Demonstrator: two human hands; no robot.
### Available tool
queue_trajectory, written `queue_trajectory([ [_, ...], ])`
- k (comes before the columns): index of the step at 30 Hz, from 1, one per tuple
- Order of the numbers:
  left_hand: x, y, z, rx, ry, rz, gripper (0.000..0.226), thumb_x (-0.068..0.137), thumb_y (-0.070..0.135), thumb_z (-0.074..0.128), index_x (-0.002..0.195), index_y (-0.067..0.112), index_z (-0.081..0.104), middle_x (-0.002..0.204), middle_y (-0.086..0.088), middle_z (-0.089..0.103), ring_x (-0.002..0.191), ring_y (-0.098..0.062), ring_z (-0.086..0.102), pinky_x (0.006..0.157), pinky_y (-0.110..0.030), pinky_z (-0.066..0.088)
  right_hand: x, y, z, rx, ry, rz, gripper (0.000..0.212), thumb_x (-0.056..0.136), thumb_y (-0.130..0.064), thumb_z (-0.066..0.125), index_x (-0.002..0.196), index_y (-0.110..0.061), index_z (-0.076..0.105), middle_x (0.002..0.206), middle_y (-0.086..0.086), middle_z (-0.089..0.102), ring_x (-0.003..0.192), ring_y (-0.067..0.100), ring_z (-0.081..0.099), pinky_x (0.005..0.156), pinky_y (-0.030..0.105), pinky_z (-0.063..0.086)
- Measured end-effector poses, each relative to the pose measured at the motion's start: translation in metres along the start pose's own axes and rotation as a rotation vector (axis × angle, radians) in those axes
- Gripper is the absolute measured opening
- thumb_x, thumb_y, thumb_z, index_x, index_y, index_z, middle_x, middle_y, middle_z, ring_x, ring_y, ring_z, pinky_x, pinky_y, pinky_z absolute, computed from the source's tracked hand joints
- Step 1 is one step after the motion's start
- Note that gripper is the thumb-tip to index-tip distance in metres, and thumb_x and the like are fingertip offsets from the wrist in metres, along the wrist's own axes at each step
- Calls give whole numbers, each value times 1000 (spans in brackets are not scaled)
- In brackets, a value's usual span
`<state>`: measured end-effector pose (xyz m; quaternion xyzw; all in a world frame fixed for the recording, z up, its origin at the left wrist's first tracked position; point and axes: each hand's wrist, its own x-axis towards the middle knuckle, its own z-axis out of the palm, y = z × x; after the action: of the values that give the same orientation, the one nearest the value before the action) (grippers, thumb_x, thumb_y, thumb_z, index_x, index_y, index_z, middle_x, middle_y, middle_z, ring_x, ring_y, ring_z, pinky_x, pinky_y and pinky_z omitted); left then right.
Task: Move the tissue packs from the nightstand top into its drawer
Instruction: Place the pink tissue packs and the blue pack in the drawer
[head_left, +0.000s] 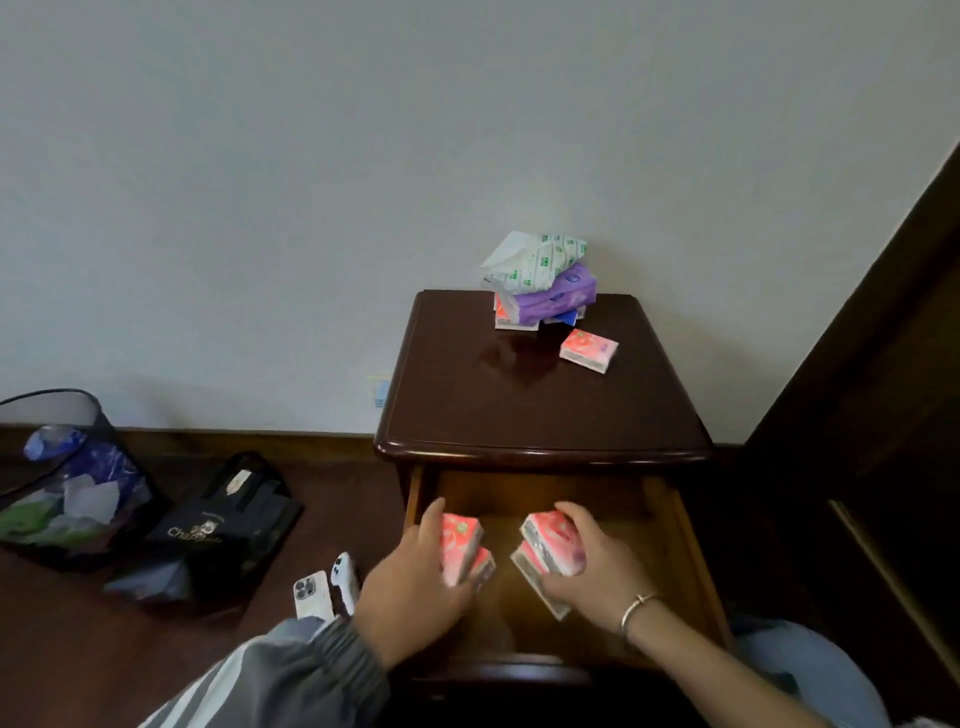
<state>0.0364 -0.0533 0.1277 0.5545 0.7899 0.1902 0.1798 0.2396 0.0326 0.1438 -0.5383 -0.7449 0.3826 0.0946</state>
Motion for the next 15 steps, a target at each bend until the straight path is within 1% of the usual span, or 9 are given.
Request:
queue_trajectory([
  [3, -1, 14, 26, 147, -101, -49, 89, 80, 73, 41, 149, 28, 6, 136, -2, 45, 111, -24, 60, 86, -37, 50, 4, 16, 23, -19, -17, 84, 88, 68, -35, 73, 143, -25, 27, 135, 3, 51, 118, 23, 53, 93, 24, 42],
  [5, 2, 23, 36, 251, -150, -85, 85, 86, 64, 43, 150, 25, 4, 138, -6, 41, 113, -26, 58, 87, -38, 50, 9, 22, 36, -65, -30, 124, 90, 72, -37, 72, 145, -22, 21, 138, 8, 48, 122, 27, 50, 98, 27, 41],
  [6, 2, 26, 41, 291, -189, -102, 85, 87, 62, 45, 151, 24, 3, 140, -7, 39, 117, -28, 56, 90, -40, 50, 10, 25, 42, -94, -48, 137, 90, 75, -41, 70, 147, -21, 18, 139, 10, 46, 124, 28, 49, 100, 28, 40],
  [8, 0, 29, 46, 287, -322, -146, 95, 83, 60, 55, 152, 25, -1, 145, -10, 32, 125, -30, 49, 99, -41, 45, 12, 30, 48, -135, -101, 153, 94, 78, -47, 66, 149, -20, 11, 142, 12, 41, 127, 30, 46, 103, 29, 39],
  [10, 0, 27, 43, 260, -445, -170, 110, 76, 66, 62, 152, 28, -7, 148, -12, 26, 131, -34, 41, 106, -40, 38, 16, 35, 46, -152, -178, 162, 103, 74, -46, 71, 150, -23, 5, 148, 14, 33, 132, 30, 40, 107, 30, 36],
  [11, 1, 25, 39, 275, -480, -163, 114, 73, 70, 61, 151, 29, -10, 150, -12, 23, 134, -35, 37, 108, -40, 34, 17, 38, 42, -129, -214, 175, 110, 71, -45, 74, 150, -23, 2, 150, 13, 29, 135, 29, 36, 109, 31, 34],
  [13, 6, 21, 28, 278, -543, -147, 112, 73, 75, 55, 150, 31, -14, 156, -13, 12, 140, -37, 27, 113, -42, 27, 19, 44, 33, 22, -255, 219, 116, 69, -47, 76, 150, -21, -2, 152, 9, 30, 136, 23, 35, 107, 26, 33],
  [14, 11, 20, 22, 225, -584, -145, 108, 76, 74, 52, 150, 32, -15, 158, -13, 6, 142, -36, 24, 114, -43, 26, 19, 47, 27, 124, -262, 239, 113, 71, -48, 74, 150, -20, -2, 151, 6, 33, 134, 21, 38, 102, 23, 33],
  [15, 15, 19, 16, 143, -611, -142, 102, 80, 71, 50, 150, 32, -13, 159, -13, 4, 142, -34, 27, 113, -41, 28, 19, 49, 22, 209, -263, 255, 107, 75, -47, 72, 150, -19, 0, 150, 6, 34, 133, 21, 39, 98, 23, 33],
])
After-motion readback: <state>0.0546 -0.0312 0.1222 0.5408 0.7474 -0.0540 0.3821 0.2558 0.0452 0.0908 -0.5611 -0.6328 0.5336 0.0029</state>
